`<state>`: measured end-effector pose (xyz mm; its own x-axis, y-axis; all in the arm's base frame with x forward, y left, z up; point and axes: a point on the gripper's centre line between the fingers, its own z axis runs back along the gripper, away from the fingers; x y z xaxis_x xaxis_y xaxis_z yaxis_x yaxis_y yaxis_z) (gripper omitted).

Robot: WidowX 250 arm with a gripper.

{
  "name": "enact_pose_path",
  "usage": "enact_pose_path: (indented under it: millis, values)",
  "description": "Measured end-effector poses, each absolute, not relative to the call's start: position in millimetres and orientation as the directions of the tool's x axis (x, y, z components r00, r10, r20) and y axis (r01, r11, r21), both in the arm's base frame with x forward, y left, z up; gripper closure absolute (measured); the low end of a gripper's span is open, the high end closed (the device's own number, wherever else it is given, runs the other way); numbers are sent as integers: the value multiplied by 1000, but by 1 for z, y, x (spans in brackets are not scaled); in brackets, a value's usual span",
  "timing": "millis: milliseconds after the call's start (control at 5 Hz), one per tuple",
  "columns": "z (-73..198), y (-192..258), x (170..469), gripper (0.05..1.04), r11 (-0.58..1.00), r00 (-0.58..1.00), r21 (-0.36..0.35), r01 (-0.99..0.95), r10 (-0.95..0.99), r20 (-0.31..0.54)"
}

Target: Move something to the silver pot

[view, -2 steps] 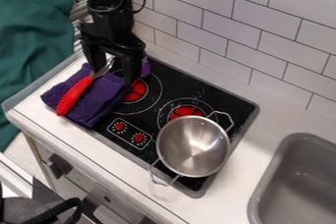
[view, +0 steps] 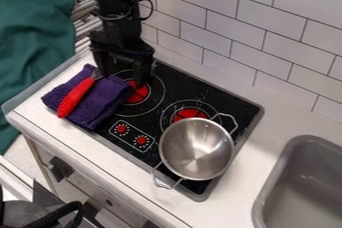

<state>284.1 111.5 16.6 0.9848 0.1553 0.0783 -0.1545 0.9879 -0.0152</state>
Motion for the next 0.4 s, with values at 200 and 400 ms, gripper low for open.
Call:
enact_pose_path:
  millis: [200,400]
  values:
    - [7,119,304,82,982,978,-21,-190,191,85]
    - [-11,128,325,82,965,960,-15,-260,261,101]
